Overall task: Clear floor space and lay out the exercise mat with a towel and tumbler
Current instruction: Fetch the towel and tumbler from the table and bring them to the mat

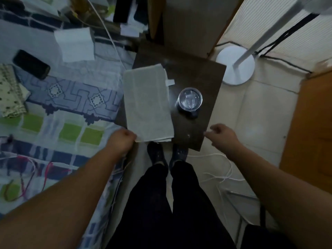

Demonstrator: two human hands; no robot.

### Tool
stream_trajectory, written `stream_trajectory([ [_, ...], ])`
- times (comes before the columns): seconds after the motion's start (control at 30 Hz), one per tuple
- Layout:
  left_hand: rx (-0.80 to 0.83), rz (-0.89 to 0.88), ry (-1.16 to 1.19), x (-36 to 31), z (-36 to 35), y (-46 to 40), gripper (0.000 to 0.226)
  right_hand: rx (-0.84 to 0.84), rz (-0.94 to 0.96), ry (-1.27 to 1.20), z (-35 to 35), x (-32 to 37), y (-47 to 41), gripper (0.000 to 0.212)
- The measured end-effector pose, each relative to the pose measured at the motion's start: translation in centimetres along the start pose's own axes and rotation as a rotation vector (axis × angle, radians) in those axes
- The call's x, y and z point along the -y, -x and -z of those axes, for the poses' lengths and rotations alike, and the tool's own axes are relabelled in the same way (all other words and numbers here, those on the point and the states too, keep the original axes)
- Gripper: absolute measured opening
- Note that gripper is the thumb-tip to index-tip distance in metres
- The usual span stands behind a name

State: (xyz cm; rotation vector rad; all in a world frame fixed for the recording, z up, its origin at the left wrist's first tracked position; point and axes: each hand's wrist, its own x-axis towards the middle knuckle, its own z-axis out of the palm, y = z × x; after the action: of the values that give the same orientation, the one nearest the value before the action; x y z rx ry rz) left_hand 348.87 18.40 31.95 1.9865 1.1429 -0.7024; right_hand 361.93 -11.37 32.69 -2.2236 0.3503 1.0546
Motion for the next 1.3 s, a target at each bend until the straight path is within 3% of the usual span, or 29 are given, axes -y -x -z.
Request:
stream_trajectory([
  [0.13,-0.163,0.081,0.101,-0.8,-0.7,-6.4,0.041,-0.024,0.047,-0.106,-2.5,1.2,-4.6,0.044],
  [0.3,-0.192,0.163,0.357,-1.7,-1.8,-10.9,0.054,0.029,0.000,-0.255,-5.5,1.6,-7.8,0.015],
  [0.47,-0.237,0.167,0.523,-2.7,-2.8,-13.1,0.053,0.023,-0.057,-0.373,-7.6,2.1,-9.4,0.008],
  [0.57,-0.100,0.190,0.692,-2.9,-2.4,-14.0,0.062,-0.040,-0.076,-0.357,-8.2,2.6,-10.0,0.011],
  [0.7,0.154,0.223,0.832,-3.4,-1.8,-14.6,0.049,-0.100,-0.092,-0.299,-8.5,2.8,-10.5,0.014],
  [0.8,0.161,0.264,0.825,-3.2,-1.9,-15.0,0.058,-0.104,-0.086,-0.212,-8.4,2.6,-10.7,0.022],
  [0.97,0.260,0.315,0.951,-2.0,-1.9,-14.2,0.048,-0.116,-0.089,-0.117,-8.2,2.5,-10.4,0.023],
  [1.3,0.204,0.349,1.108,-0.7,0.8,-6.4,0.037,-0.099,-0.178,-0.087,-6.6,3.3,-4.7,0.015],
])
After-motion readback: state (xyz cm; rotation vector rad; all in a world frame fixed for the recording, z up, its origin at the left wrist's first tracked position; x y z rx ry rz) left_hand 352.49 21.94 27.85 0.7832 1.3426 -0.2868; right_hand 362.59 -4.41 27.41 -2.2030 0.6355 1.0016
